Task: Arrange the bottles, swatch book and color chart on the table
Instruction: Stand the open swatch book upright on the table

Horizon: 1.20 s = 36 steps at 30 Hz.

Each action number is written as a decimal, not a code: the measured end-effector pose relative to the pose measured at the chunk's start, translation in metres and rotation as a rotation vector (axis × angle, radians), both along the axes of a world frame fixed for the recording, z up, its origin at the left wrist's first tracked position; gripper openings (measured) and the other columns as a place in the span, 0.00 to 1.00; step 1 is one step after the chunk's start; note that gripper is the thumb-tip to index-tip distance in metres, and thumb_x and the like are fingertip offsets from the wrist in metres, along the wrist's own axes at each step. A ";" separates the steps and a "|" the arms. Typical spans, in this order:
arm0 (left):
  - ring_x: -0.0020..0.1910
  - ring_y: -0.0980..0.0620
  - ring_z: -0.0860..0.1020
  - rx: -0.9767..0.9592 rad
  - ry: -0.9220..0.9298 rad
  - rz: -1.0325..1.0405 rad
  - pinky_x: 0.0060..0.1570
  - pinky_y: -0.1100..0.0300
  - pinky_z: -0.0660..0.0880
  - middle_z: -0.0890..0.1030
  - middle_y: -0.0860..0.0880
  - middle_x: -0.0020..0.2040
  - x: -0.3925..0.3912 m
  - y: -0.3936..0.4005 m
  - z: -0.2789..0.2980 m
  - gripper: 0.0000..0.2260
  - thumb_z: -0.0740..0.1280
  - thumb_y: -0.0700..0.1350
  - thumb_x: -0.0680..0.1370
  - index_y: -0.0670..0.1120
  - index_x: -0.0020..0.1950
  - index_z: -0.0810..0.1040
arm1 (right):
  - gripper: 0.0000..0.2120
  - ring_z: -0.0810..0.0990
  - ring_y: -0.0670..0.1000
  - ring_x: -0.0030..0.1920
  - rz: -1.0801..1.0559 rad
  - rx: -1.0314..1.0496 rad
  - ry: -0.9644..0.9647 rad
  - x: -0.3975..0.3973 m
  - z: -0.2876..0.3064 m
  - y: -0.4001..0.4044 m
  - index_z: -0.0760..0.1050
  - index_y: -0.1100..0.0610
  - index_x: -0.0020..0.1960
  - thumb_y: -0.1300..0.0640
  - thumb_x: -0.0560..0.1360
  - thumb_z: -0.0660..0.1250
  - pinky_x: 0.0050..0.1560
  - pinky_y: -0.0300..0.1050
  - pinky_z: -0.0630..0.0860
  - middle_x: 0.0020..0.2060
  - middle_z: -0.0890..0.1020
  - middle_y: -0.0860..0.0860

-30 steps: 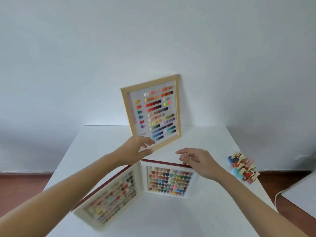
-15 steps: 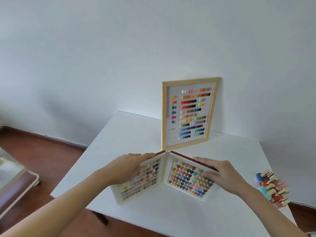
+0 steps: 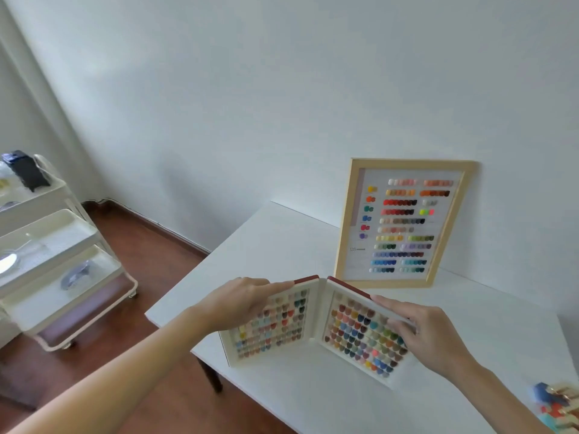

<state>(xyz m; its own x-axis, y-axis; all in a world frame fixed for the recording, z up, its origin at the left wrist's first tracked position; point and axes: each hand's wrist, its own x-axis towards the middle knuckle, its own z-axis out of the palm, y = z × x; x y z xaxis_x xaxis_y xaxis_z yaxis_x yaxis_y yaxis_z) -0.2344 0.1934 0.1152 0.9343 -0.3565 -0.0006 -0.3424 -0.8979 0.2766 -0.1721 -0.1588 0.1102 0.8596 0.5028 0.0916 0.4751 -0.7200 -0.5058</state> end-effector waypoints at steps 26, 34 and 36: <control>0.52 0.46 0.79 -0.100 -0.023 0.464 0.50 0.49 0.79 0.80 0.52 0.59 0.116 0.200 0.001 0.26 0.54 0.40 0.79 0.62 0.74 0.60 | 0.23 0.73 0.27 0.31 0.087 0.076 -0.119 0.180 -0.010 0.271 0.73 0.44 0.65 0.62 0.74 0.69 0.23 0.25 0.66 0.47 0.86 0.48; 0.45 0.43 0.81 -0.166 -0.002 0.548 0.44 0.46 0.80 0.81 0.48 0.54 0.148 0.212 -0.007 0.29 0.56 0.35 0.78 0.59 0.74 0.60 | 0.23 0.74 0.33 0.28 0.075 0.069 -0.117 0.214 -0.014 0.302 0.73 0.44 0.65 0.63 0.74 0.69 0.25 0.25 0.67 0.45 0.86 0.48; 0.43 0.43 0.81 -0.173 0.001 0.565 0.44 0.46 0.80 0.81 0.48 0.53 0.152 0.212 -0.009 0.29 0.56 0.35 0.78 0.59 0.74 0.60 | 0.23 0.75 0.31 0.30 0.076 0.062 -0.113 0.219 -0.014 0.306 0.73 0.44 0.65 0.62 0.74 0.69 0.23 0.27 0.67 0.48 0.86 0.48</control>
